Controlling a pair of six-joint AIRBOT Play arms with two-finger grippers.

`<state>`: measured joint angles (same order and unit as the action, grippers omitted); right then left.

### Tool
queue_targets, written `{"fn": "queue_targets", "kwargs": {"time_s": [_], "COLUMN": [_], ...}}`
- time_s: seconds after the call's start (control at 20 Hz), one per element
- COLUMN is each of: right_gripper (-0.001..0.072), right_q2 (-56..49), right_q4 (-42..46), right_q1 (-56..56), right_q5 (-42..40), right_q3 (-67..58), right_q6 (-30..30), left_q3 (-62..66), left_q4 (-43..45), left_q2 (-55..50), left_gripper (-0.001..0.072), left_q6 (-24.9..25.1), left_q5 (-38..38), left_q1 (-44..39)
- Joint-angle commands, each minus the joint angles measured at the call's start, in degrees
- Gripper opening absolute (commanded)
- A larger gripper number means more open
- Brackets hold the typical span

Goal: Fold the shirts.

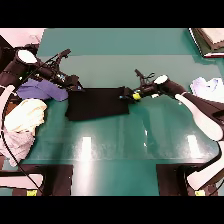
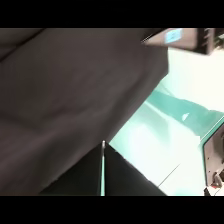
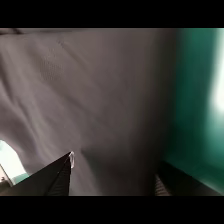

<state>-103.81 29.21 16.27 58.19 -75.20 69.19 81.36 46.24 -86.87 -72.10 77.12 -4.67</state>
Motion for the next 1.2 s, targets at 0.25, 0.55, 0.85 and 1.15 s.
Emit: {"fn": "queue_targets", "kwargs": {"time_s": [0.25, 0.55, 0.85, 1.15], "right_gripper": [0.0014, 0.0013, 0.0012, 0.0012], "right_q2": [-6.1, 6.9, 24.5, 23.6], "right_q4": [-1.2, 8.2, 12.9, 12.9], "right_q1": [6.7, -4.0, -31.0, -48.7], "right_q5": [4.0, 4.1, -1.8, -3.4], "right_q3": [-12.8, -6.6, 4.5, -2.0], "right_q6": [-5.3, -0.5, 0.0, -1.8], "left_q3": [0.1, 0.1, 0.1, 0.0], "left_q4": [-0.8, -0.6, -0.9, -2.1], "left_q2": [0.0, 0.0, 0.0, 0.0], "left_gripper": [0.0027, 0.0027, 0.0027, 0.0027], "left_q6": [0.2, 1.2, 0.1, -0.9], "left_q5": [0.9, 1.9, 0.6, -0.7], "left_q1": [0.0, 0.0, 0.0, 0.0]}}
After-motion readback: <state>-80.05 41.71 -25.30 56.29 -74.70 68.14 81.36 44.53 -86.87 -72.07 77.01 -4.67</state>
